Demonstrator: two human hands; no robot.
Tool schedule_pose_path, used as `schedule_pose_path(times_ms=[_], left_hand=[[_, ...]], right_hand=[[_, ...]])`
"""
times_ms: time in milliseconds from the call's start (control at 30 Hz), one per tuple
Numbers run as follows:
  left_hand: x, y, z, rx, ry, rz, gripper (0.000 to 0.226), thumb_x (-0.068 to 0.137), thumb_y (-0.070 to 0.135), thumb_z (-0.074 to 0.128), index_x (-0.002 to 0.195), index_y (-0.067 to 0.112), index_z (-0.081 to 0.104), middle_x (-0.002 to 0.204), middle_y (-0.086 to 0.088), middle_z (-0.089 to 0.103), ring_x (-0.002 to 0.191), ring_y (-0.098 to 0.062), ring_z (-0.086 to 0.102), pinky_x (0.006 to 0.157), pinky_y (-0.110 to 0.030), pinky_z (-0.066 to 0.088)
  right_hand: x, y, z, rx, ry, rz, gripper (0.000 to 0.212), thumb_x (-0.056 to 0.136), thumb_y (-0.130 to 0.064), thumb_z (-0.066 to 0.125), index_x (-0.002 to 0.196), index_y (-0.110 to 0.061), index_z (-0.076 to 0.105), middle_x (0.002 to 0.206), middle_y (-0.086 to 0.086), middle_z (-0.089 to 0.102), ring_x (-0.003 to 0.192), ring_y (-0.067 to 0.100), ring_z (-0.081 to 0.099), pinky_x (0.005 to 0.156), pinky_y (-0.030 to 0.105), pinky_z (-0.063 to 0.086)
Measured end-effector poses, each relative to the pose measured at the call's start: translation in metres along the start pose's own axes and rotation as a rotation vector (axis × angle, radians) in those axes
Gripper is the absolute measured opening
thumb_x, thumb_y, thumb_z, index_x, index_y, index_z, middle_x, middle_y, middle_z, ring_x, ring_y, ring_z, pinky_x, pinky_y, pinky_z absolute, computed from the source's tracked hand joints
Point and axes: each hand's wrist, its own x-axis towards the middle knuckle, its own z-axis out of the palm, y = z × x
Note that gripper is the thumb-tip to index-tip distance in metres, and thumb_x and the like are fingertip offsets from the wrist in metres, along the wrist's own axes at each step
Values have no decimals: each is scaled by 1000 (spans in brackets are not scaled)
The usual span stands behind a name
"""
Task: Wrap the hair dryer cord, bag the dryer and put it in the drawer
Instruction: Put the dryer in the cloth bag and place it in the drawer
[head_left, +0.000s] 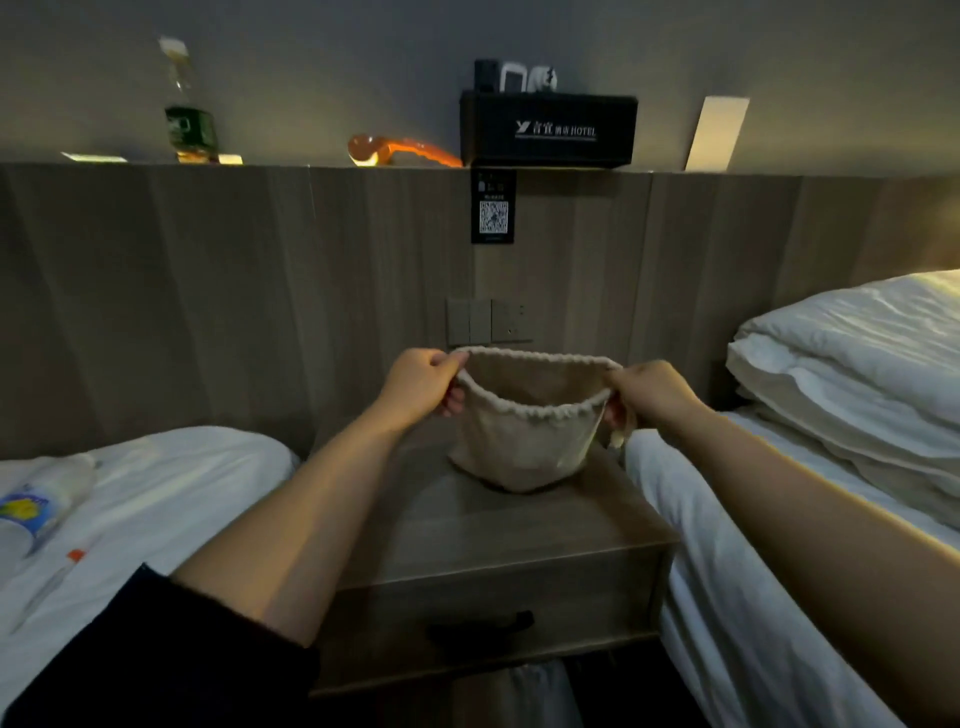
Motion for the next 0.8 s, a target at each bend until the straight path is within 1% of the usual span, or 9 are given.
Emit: schedule_pose_path(times_ms=[100, 233, 300, 367, 467, 567, 667, 733, 800], left_hand=[[21, 37, -12, -161, 66, -57, 37, 95, 25, 48, 62, 8, 49, 31, 1, 52, 26, -8, 49, 30, -15, 38], [34, 55, -15, -218, 72, -98, 37, 95, 27, 49, 63, 8, 47, 29, 2, 50, 25, -9, 47, 32, -16, 38], [34, 53, -11, -250, 81, -115, 37, 94, 27, 50, 63, 7, 49, 30, 1, 52, 26, -10, 49, 31, -17, 40], [35, 48, -8, -322, 104, -126, 37, 93, 26, 52, 64, 4, 52, 32, -1, 54, 27, -12, 52, 30, -17, 42], [37, 41, -8, -439, 122, -153, 36, 90, 27, 57, 65, 2, 53, 39, -7, 57, 30, -16, 55, 33, -21, 47], [40, 35, -13, -454, 126, -196, 39, 92, 27, 55, 60, 4, 48, 57, -14, 57, 38, -15, 59, 41, -24, 53], [43, 30, -25, -532, 186, -240, 36, 95, 23, 50, 63, 5, 48, 57, -11, 57, 38, -13, 59, 38, -21, 50], [43, 25, -33, -640, 257, -303, 37, 96, 22, 46, 63, 5, 46, 40, -3, 56, 31, -8, 56, 35, -19, 46], [41, 19, -36, -732, 297, -337, 38, 98, 22, 43, 64, 6, 46, 36, 0, 57, 32, -7, 57, 36, -19, 47]], right_hand=[[9, -36, -25, 188, -7, 50, 33, 86, -23, 56, 59, -4, 62, 43, 7, 62, 37, 17, 58, 40, 22, 46], [18, -58, -37, 245, -10, 74, 29, 88, -19, 58, 64, -2, 60, 55, 12, 60, 42, 19, 54, 48, 27, 48], [19, -58, -36, 293, -101, 139, 30, 90, -22, 59, 65, -4, 56, 57, 11, 53, 45, 18, 48, 47, 26, 45], [21, -56, -36, 461, -291, 197, 31, 95, -23, 52, 69, -6, 52, 59, 6, 42, 50, 14, 37, 48, 24, 39], [23, -55, -40, 583, -443, 177, 25, 98, -12, 41, 82, -3, 57, 61, 3, 38, 55, 11, 31, 55, 23, 31], [23, -55, -43, 381, -271, 91, 26, 95, -16, 48, 78, -7, 65, 55, 2, 45, 51, 12, 36, 50, 24, 30], [28, -53, -48, 420, 64, 115, 21, 91, -15, 53, 76, -6, 65, 57, 5, 49, 48, 15, 41, 45, 25, 35], [34, -45, -54, 237, 255, 152, 18, 89, -12, 54, 101, -3, 64, 71, 8, 60, 59, 20, 56, 50, 24, 42], [37, -34, -55, 191, 469, 200, 31, 90, -14, 55, 119, -5, 53, 93, 9, 66, 81, 23, 63, 62, 28, 43]])
